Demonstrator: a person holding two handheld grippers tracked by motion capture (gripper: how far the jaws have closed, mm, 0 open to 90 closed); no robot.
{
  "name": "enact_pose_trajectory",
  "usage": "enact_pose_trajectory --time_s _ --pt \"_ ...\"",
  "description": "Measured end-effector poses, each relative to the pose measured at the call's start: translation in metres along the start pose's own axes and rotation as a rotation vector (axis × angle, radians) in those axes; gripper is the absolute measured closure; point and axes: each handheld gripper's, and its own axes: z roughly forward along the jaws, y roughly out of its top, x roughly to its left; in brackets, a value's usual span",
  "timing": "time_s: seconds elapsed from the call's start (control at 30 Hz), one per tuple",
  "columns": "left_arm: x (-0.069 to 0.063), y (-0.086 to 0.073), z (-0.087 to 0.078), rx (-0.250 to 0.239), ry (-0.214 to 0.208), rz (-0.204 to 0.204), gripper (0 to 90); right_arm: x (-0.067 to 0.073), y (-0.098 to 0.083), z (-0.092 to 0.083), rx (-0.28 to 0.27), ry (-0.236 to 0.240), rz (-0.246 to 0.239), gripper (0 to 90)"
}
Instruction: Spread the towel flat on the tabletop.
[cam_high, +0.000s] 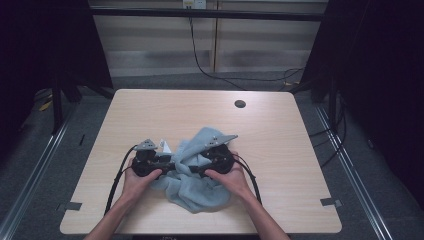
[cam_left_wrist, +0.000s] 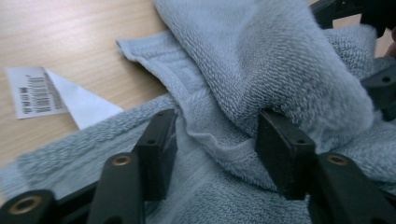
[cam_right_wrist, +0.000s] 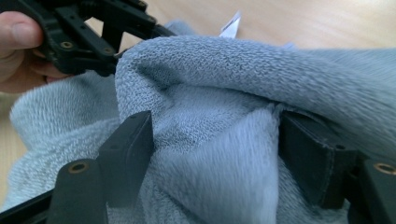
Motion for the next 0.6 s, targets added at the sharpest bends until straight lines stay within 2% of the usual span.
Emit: enact_pose_trajectory --time_s 0.07,0.17,0.2,0.23,0.3,0.37,0.5,0.6 --pt "0.003 -0.002 0.006 0.019 -0.013 -0.012 48.6 -0.003 -0.003 0.003 0.001 0.022 0.004 26.5" --pt "0.003 -0.005 0.011 0.031 -0.011 -0.018 48.9 -0.009 -0.006 0.002 0.033 0.037 0.028 29.8" --pt "0.001 -0.006 0.012 0.036 -0.012 -0.003 52.1 -0.009 -0.008 0.003 0.046 0.037 0.028 36.1" --pt "-0.002 -0.005 0.012 0.041 -0.011 -0.001 59.3 -0.008 -0.009 0.003 0.049 0.030 0.014 48.7" --pt "-0.007 -0.002 0.010 0.045 0.004 0.023 70.2 -0.004 -0.010 0.000 0.040 0.016 0.001 63.1" --pt "-0.007 -0.001 0.006 0.038 0.009 0.024 77.4 -0.004 -0.008 -0.007 -0.005 0.006 0.005 71.6" --pt "0.000 -0.001 -0.001 0.015 -0.007 0.001 88.2 -0.018 -0.001 -0.034 -0.080 -0.080 0.041 74.4" --pt "0.001 0.000 -0.004 -0.004 -0.015 -0.008 88.5 -0.036 0.006 -0.058 -0.123 -0.138 0.072 74.8"
